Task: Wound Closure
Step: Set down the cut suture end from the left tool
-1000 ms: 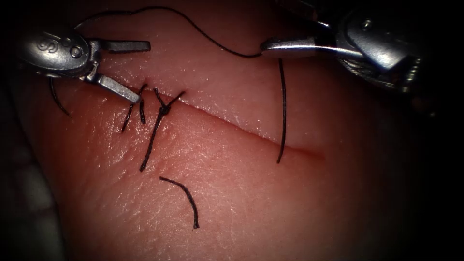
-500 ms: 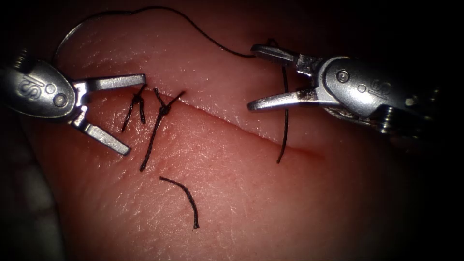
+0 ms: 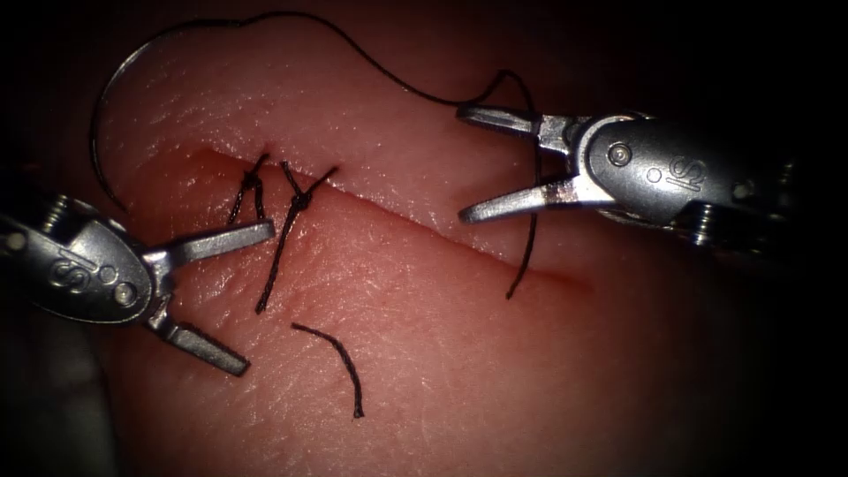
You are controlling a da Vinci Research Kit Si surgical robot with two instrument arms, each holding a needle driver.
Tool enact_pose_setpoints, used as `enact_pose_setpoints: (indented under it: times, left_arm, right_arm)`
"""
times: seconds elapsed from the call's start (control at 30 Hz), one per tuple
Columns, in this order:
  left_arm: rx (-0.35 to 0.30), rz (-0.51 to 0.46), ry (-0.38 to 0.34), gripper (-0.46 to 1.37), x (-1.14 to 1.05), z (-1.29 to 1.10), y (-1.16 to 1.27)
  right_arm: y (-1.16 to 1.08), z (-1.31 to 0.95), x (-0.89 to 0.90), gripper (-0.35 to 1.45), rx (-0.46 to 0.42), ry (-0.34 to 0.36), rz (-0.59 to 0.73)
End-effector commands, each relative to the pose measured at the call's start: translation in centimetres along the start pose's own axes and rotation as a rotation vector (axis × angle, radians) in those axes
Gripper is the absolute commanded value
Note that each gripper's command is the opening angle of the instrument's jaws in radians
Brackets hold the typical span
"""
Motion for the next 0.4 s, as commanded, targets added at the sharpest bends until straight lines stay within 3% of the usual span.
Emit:
enact_pose_setpoints:
  times: [0.03, 0.4]
  left_arm:
    - [0.004, 0.0, 0.0, 0.74, 0.0, 0.0, 0.0]
    - [0.004, 0.001, 0.0, 0.73, -0.01, 0.0, 0.0]
  right_arm:
    - [0.0, 0.0, -0.01, 1.06, 0.002, -0.001, -0.001]
    - [0.01, 0.0, -0.02, 1.06, 0.003, 0.0, -0.001]
